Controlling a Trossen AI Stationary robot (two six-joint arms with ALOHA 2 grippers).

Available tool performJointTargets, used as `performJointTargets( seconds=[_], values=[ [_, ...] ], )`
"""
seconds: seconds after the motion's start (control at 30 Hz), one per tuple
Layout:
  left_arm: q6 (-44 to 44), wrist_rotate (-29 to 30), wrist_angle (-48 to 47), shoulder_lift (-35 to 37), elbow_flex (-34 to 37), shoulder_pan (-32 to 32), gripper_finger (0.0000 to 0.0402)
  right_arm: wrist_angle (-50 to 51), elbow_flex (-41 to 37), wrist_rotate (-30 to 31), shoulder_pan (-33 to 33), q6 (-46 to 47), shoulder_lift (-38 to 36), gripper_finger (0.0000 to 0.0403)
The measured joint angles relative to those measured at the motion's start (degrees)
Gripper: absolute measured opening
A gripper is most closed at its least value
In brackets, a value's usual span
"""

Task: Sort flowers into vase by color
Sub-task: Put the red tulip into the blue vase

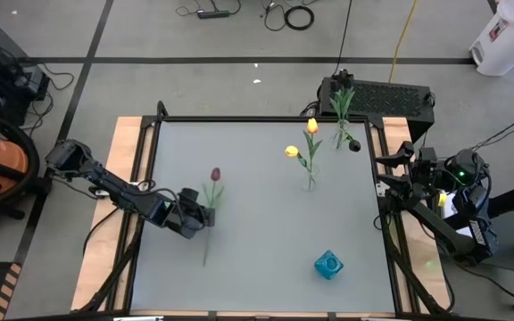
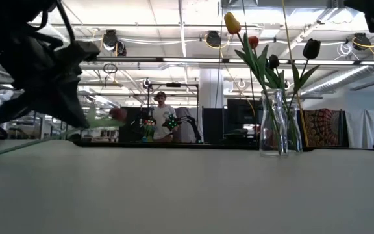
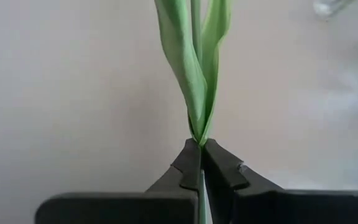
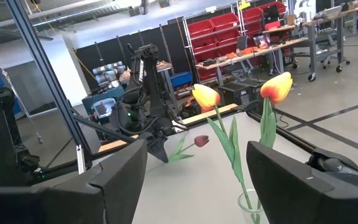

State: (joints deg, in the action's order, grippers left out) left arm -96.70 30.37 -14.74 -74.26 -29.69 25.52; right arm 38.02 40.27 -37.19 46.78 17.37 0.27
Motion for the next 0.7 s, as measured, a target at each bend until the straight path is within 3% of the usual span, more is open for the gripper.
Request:
performJointTargets(
  seconds=[0.33, 0.7],
  values=[
    [24.64, 10.11, 12.07, 0.0, -0.15, 0.14, 0.001, -0.09, 0.0, 0.0, -0.01, -0.02, 0.0, 0.0267],
    [48.15, 10.72, 35.06, 0.98, -1.24, 0.15, 0.001, -0.03, 0.0, 0.0, -0.01, 0.42, 0.01, 0.0267]
  ],
)
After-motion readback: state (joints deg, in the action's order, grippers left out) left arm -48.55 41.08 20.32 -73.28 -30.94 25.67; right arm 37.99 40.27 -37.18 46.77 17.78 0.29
